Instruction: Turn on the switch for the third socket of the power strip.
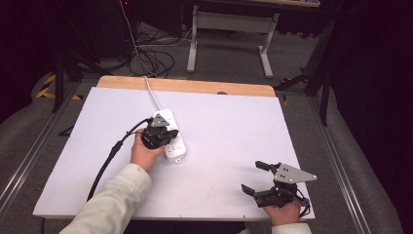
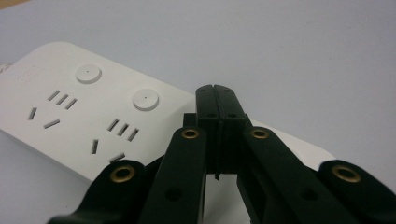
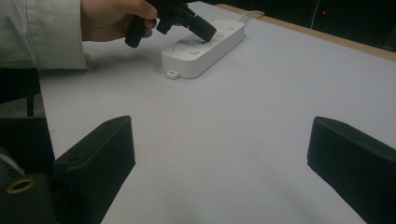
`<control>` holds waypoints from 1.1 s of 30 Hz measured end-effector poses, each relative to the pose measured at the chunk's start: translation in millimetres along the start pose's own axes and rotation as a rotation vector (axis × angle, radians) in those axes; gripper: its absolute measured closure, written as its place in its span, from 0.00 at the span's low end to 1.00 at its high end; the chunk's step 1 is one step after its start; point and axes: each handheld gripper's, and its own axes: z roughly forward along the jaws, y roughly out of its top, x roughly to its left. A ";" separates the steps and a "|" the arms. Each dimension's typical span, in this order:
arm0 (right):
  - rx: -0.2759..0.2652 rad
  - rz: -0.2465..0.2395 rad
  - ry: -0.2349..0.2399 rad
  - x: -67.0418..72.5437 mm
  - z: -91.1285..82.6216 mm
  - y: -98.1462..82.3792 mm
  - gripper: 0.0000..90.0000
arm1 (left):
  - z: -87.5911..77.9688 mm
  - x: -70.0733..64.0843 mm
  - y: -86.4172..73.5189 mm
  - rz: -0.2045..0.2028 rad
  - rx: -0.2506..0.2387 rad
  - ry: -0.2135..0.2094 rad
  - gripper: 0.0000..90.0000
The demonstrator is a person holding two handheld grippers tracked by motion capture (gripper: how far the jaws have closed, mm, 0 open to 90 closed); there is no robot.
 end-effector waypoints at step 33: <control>0.003 0.000 0.001 0.8 0.0 -0.5 0.09 | 1.8 -7.6 5.9 0.043 0.069 0.086 1.00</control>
